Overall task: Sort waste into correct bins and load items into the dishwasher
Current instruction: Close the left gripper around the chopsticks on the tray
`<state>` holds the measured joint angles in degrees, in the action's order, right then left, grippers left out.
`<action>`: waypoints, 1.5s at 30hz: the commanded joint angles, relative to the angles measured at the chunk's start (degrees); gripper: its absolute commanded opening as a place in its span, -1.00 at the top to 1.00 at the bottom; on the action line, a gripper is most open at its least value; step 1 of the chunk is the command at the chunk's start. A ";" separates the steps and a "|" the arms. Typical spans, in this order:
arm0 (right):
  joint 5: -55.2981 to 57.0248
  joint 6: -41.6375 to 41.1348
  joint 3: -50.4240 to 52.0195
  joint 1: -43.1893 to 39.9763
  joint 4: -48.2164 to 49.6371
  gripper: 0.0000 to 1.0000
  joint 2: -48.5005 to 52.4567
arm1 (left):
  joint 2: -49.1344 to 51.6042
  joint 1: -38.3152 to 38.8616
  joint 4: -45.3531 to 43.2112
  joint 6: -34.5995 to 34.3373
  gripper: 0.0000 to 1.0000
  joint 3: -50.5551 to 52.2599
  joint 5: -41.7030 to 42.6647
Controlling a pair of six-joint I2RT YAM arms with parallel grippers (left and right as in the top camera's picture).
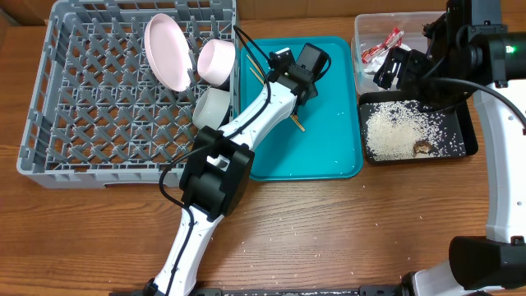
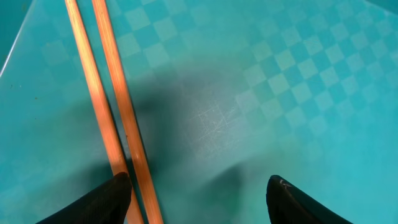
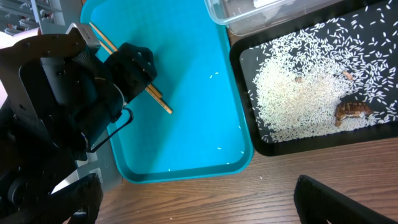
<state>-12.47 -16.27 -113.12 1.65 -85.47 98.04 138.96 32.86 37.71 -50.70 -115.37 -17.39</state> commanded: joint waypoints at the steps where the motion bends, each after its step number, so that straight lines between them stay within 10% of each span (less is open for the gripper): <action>1: 0.44 0.22 0.24 0.26 0.26 -1.00 -0.52 | 0.57 -0.37 0.42 -0.57 -0.41 -0.48 -1.25; 45: 0.44 0.22 0.24 0.26 0.26 -1.00 -0.52 | -3.21 0.07 -2.05 2.62 -0.41 2.67 -1.07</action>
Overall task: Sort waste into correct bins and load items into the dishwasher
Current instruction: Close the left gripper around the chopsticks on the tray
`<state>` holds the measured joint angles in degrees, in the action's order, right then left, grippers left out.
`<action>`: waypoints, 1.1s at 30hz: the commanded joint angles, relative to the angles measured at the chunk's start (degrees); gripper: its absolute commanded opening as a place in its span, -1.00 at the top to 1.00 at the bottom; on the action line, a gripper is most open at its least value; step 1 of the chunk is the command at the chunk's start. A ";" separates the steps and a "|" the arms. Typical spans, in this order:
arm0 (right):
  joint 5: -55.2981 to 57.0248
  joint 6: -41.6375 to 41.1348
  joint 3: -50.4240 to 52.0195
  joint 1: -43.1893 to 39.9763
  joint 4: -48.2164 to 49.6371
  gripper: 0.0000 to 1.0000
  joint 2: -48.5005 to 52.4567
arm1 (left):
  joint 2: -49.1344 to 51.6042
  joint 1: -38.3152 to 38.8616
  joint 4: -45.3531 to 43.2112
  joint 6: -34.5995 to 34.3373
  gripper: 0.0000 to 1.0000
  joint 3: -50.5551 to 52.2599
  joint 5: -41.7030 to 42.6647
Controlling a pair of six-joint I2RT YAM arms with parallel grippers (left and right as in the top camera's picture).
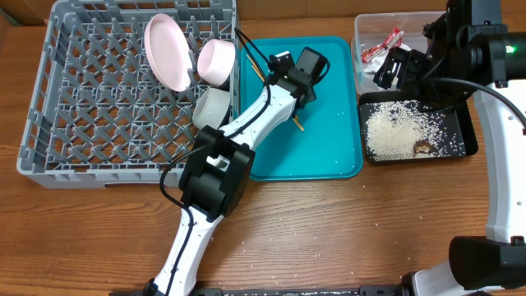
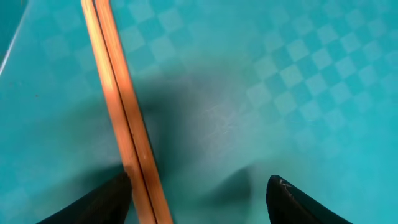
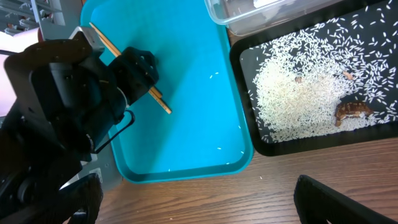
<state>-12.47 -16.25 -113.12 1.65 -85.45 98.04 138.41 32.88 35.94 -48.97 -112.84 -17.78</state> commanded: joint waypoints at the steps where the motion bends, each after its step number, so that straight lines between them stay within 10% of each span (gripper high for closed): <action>1: 0.44 0.20 0.24 0.26 0.24 -1.00 -0.50 | -2.67 0.13 -0.48 0.92 -0.41 0.13 -0.83; 33: 0.42 0.20 0.24 0.26 0.26 -1.00 -0.50 | 1.01 0.20 -0.90 -1.25 -0.47 0.20 -0.22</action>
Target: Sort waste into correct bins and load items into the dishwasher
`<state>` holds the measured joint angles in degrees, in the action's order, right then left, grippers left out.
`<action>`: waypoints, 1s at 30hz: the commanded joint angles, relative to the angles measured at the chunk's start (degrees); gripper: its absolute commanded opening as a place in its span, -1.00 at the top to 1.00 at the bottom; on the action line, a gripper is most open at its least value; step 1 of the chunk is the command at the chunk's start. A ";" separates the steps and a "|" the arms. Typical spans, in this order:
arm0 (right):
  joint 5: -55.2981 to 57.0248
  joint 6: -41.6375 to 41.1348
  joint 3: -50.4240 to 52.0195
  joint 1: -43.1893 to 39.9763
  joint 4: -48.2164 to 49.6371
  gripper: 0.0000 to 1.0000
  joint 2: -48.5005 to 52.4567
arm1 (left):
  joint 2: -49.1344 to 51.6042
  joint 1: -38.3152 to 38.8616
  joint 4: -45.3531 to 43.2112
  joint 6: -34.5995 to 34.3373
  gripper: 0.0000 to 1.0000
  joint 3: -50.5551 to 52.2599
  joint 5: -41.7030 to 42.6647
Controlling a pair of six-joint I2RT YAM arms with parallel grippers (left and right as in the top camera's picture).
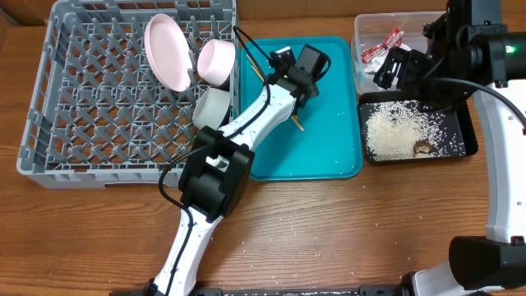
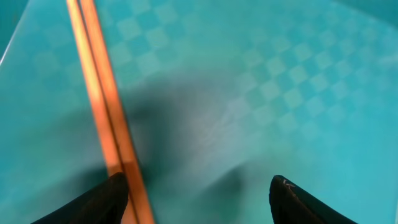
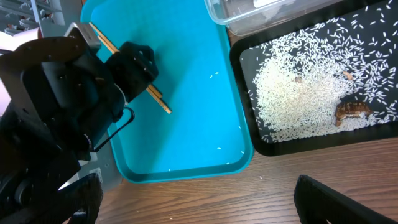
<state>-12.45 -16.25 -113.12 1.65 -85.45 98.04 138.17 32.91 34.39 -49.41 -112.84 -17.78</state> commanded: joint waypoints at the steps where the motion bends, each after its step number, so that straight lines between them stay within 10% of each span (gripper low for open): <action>1: 0.39 0.20 0.24 0.26 0.24 -1.00 -0.50 | 1.25 0.17 0.96 -0.83 -0.47 0.20 -0.22; 30: 0.42 0.20 0.24 0.26 0.24 -1.00 -0.52 | 3.87 0.55 -0.37 -0.79 -0.50 0.20 1.36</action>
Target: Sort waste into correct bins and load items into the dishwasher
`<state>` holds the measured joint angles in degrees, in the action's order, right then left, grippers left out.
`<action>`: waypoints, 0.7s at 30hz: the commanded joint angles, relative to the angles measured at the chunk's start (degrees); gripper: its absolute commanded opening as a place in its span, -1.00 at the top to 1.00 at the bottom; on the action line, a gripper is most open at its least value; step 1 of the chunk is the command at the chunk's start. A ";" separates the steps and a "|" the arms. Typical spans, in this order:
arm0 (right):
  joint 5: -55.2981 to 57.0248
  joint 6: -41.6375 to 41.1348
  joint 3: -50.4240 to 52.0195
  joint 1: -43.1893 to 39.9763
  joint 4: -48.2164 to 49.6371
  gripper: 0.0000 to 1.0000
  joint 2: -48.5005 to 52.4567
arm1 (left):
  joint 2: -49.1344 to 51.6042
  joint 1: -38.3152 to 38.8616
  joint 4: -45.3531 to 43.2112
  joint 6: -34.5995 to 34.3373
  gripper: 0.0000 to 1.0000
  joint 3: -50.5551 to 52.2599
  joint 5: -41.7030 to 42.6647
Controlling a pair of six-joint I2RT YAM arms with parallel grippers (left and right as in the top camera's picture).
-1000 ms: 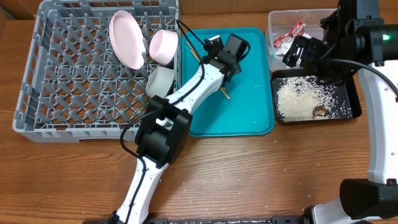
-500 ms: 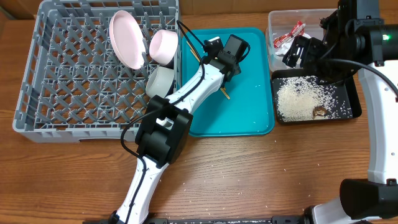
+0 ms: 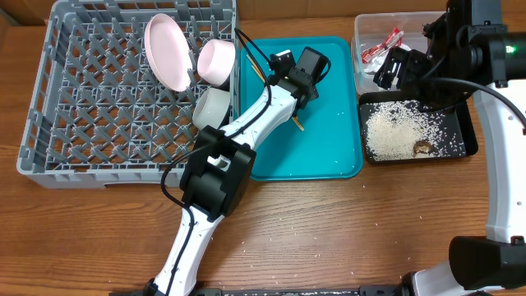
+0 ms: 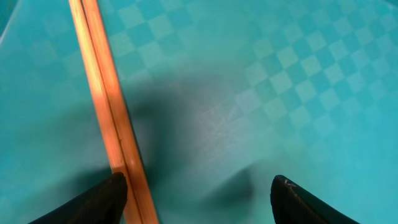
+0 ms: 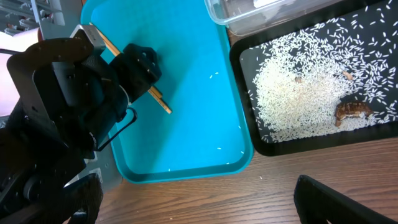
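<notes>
Two wooden chopsticks [image 4: 104,106] lie pressed side by side on the teal tray [image 4: 280,74]. My left gripper [image 4: 196,202] is open and low over the tray. The sticks run just inside its left finger [image 4: 99,202], while its right finger [image 4: 298,199] is well clear of them. In the overhead view the chopsticks [image 3: 297,123] stick out from under the left wrist. My right gripper [image 5: 199,205] is open and empty, held high near the black tray of rice [image 5: 311,93].
A grey dish rack [image 3: 49,164] at the left holds a pink plate [image 3: 168,51], a pink bowl [image 3: 216,62] and a white cup [image 3: 212,107]. A clear bin [image 3: 370,33] with a red-and-white wrapper [image 3: 382,48] stands behind the black tray [image 3: 468,136]. Rice grains dot the table.
The left wrist view has shifted very slightly and is sharp again. The chopsticks still lie beside the left finger. The right arm has not moved.
At first the two chopsticks lay slightly apart beside my open left gripper's left finger. Then they lay tight together in the same spot, and they have stayed so through small shifts of the wrist. The right gripper has hung open in one place throughout.
</notes>
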<state>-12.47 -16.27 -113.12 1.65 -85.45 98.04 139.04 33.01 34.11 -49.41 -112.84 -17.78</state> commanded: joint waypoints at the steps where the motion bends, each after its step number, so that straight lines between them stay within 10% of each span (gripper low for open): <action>1: 0.42 0.22 0.24 0.26 0.24 -1.00 -0.50 | 3.19 0.44 -0.07 -0.79 -0.51 0.20 1.57; 21: 0.44 0.22 0.24 0.26 0.24 -1.00 -0.52 | 4.11 1.01 1.66 -0.72 -0.50 0.20 5.31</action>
<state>-12.45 -16.29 -113.12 1.65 -85.47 98.04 139.52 33.01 34.65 -49.39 -113.30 -16.60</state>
